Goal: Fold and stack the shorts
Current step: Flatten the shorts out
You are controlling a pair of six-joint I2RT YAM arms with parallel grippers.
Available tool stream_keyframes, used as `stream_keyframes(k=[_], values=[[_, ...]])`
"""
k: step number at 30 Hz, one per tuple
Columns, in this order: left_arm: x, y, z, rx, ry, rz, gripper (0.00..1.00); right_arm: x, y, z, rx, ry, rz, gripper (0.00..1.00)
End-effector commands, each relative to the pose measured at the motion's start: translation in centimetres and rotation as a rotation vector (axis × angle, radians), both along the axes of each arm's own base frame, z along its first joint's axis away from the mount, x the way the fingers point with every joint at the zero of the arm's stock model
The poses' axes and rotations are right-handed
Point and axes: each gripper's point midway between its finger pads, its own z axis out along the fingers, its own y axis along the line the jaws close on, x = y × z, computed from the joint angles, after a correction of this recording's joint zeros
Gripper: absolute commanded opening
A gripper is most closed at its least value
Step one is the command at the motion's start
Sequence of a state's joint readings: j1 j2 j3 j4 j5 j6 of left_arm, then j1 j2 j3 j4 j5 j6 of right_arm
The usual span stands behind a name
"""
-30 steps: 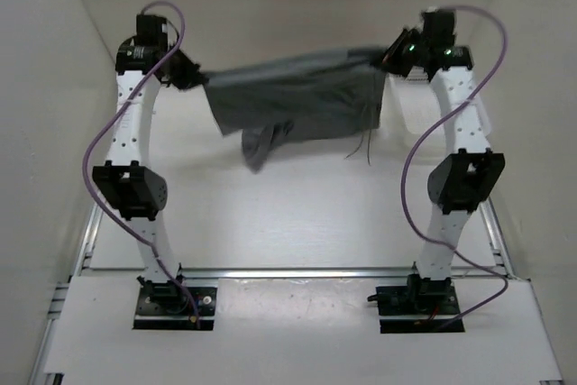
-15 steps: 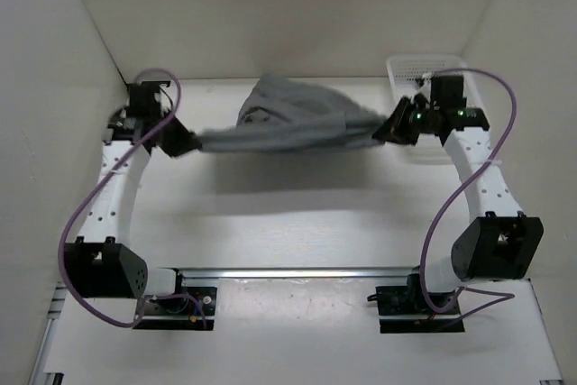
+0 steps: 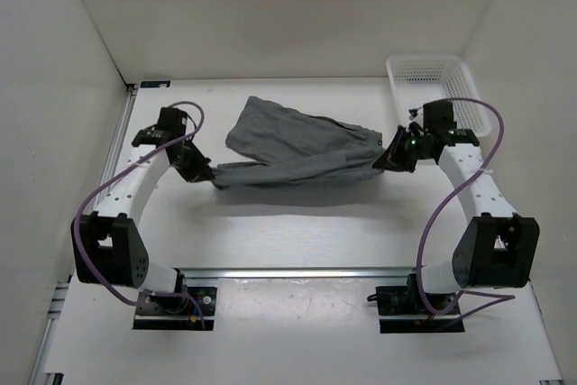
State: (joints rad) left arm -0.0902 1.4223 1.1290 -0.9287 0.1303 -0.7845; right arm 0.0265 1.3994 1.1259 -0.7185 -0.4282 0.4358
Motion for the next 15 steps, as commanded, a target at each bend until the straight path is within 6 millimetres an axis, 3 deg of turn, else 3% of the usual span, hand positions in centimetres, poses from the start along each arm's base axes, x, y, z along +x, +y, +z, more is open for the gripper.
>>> stream_keyframes(k=[1,2,4,5,6,7,8,9,12,15], values=[[2.1,1.2,5.6,0.065,-0.152,0.011,0.1,2.2,-0.4,6.6,-0.013,-0.198,0.01,0.0],[3.3,1.6,8.5,0.089,-0.224,0.012,0.1,2.6,-0.4,9.5,-0.012,-0.268,0.009,0.0],[3.1,2.3,11.3,0.12,-0.252,0.019,0.1,1.8,-0.4,12.4,-0.019,-0.334,0.032,0.0],[3.7,2.6,15.5,0.132,-0.354,0.025,0.1,1.5,-0.4,13.7,-0.019,-0.362,0.032,0.0],[3.5,3.0,17.4,0.149,-0.395,0.041,0.1,1.3,-0.3,16.2,-0.018,-0.427,0.044,0.0],[3.1,3.5,19.7,0.153,-0.447,0.06,0.1,0.5,-0.3,17.8,-0.024,-0.477,0.051,0.0],[2.7,4.0,23.2,0.153,-0.532,0.073,0.1,-0.3,-0.1,18.9,-0.013,-0.497,0.061,0.0],[2.4,4.2,25.2,0.163,-0.589,0.079,0.1,-1.2,0.1,21.3,-0.001,-0.558,0.072,0.0],[-0.3,6.1,31.2,0.182,-0.745,0.134,0.1,-3.7,0.5,24.1,0.01,-0.632,0.11,0.0],[-3.2,7.0,36.0,0.201,-0.884,0.184,0.1,-6.5,0.9,27.1,0.028,-0.708,0.132,0.0]])
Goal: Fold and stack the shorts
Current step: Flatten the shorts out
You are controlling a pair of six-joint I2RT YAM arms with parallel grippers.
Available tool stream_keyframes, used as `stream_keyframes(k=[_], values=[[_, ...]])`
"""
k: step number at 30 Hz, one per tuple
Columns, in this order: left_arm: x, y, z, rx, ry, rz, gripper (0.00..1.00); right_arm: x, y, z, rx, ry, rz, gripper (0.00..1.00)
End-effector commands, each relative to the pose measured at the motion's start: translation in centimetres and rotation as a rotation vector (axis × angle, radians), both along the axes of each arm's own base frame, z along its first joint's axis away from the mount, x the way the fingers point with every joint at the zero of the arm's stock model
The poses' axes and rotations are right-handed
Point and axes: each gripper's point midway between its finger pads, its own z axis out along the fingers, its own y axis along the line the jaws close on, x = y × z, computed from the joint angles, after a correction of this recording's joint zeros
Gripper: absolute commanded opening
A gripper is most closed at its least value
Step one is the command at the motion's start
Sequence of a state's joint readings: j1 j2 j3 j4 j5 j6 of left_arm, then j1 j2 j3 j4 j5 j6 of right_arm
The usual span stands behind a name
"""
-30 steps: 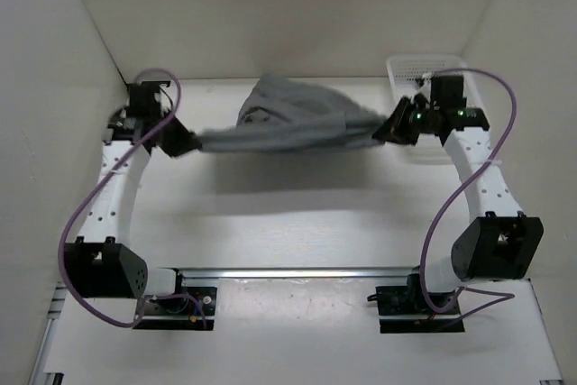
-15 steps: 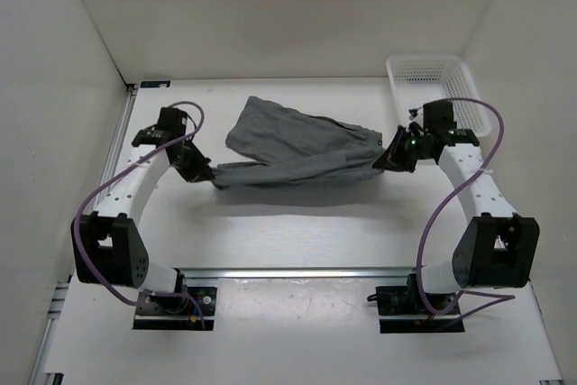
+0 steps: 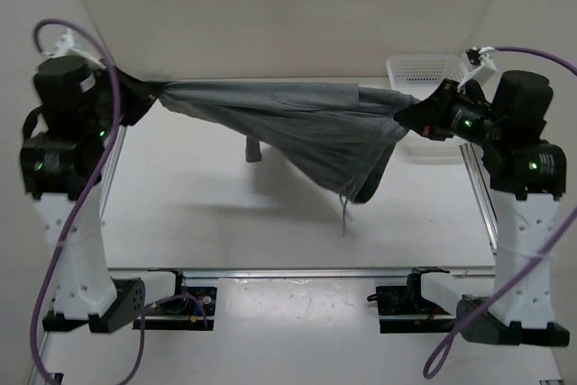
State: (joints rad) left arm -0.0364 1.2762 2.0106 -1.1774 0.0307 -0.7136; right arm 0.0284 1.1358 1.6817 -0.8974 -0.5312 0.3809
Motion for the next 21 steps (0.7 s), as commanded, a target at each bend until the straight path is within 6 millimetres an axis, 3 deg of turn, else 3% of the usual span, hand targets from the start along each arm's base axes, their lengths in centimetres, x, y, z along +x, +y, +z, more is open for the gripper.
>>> stream_keyframes(k=[1,4,6,10,13,14,15,16,18,19,20,21], values=[[-4.8,3.9,4.4,0.077,-0.123,0.164,0.1,-3.1,-0.3,2.2,-0.02,-0.062,0.007,0.0],[-7.8,4.9,7.7,0.094,-0.23,0.219,0.1,-4.4,-0.5,3.1,-0.014,-0.092,-0.006,0.0],[-9.3,5.4,8.9,0.098,-0.268,0.25,0.1,-4.8,-0.6,3.6,-0.008,-0.105,-0.021,0.0],[-9.6,6.0,9.1,0.123,-0.281,0.28,0.1,-3.9,-1.3,3.4,-0.015,-0.083,-0.078,0.0],[-6.2,5.9,6.7,0.141,-0.198,0.259,0.1,-0.9,-2.0,0.9,-0.034,-0.007,-0.133,0.0],[-4.0,5.6,5.0,0.14,-0.162,0.238,0.1,0.2,-2.2,0.1,-0.034,0.015,-0.151,0.0],[-2.6,5.3,4.1,0.137,-0.143,0.222,0.1,2.0,-2.2,-2.4,-0.041,0.081,-0.15,0.0],[0.2,5.1,1.2,0.148,-0.064,0.198,0.1,3.7,-2.2,-3.0,-0.04,0.072,-0.15,0.0],[3.9,4.3,-0.6,0.132,-0.044,0.152,0.1,7.8,-2.4,-7.4,-0.043,0.199,-0.18,0.0],[7.3,4.1,-3.6,0.125,0.036,0.14,0.1,9.3,-2.0,-8.4,-0.047,0.225,-0.169,0.0],[9.4,4.0,-5.4,0.123,0.076,0.129,0.1,12.8,-1.5,-11.5,-0.055,0.279,-0.159,0.02],[11.5,3.4,-4.8,0.137,0.056,0.102,0.2,14.4,-1.4,-13.3,-0.072,0.324,-0.166,0.08]])
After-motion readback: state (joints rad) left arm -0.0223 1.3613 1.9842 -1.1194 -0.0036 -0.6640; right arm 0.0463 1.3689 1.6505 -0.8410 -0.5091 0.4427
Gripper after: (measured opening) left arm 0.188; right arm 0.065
